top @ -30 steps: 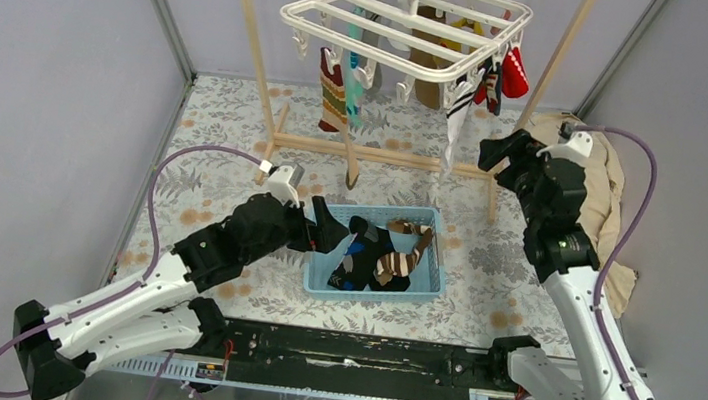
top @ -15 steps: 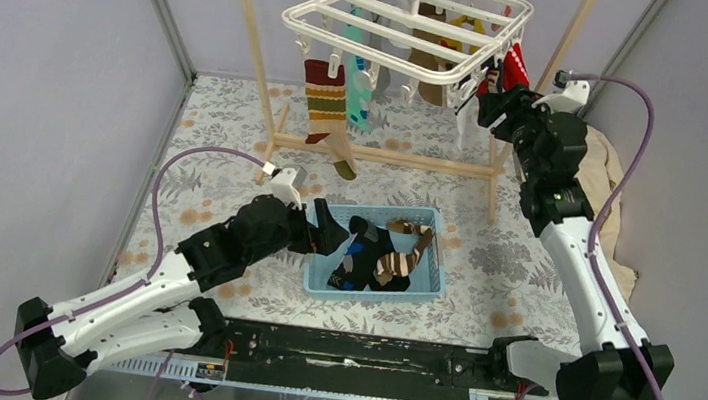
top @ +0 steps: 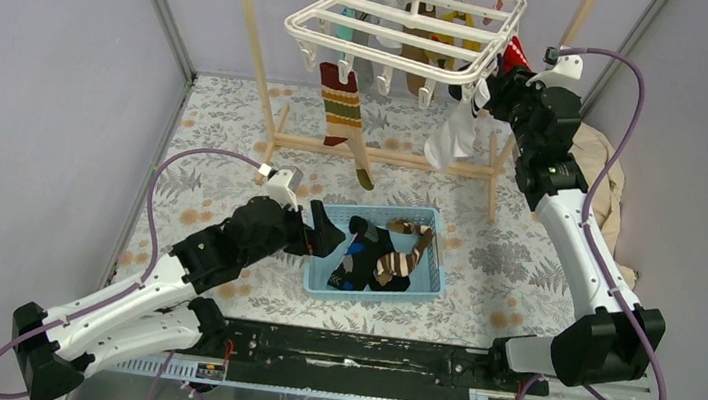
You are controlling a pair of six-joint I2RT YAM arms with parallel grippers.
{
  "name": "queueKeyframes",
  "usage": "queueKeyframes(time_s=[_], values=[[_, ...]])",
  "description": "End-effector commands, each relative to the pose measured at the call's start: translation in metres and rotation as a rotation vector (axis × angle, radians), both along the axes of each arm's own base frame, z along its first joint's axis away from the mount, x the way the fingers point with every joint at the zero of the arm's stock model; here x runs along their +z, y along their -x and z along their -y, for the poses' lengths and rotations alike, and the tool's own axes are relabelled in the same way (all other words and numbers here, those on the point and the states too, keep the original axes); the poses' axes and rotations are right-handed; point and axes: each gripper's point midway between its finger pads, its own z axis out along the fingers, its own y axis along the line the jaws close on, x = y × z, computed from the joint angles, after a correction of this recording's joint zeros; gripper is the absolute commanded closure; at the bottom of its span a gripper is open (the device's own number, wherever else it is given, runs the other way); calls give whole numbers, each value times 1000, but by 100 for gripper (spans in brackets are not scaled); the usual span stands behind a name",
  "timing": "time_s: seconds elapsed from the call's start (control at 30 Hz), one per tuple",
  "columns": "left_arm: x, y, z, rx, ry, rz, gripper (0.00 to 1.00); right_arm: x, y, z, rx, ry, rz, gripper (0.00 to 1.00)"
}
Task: Remove the socks clipped to the hanger
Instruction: Adjust the hanger on the clothesline.
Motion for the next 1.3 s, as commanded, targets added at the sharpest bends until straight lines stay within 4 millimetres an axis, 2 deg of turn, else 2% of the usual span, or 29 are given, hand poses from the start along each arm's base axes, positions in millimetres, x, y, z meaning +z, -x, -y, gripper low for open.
queueKeyframes(time_s=[0.0, 0.23, 0.27, 0.37, 0.53, 0.63, 0.9, 1.27], values=[[17, 0, 1, -2, 20, 23, 1, 29, -1, 13, -55, 15, 78, 52], [20, 1, 0, -6, 17, 24, 1, 14, -10, 19, -74, 33, 39, 53], [20, 1, 0, -6, 17, 23, 1, 13, -12, 19, -71, 36, 36, 56], [21, 2, 0, -8, 19, 24, 1, 8, -19, 22, -75, 41, 18, 74], [23, 3, -1, -8, 20, 25, 1, 6, -30, 29, -73, 40, 12, 86], [23, 3, -3, -3, 19, 26, 1, 7, -28, 27, -59, 39, 18, 90], [22, 3, -3, -4, 21, 23, 1, 12, -4, 23, -23, 1, 45, 91], [26, 6, -4, -7, 41, 26, 1, 27, 60, -1, 139, -115, 94, 94]])
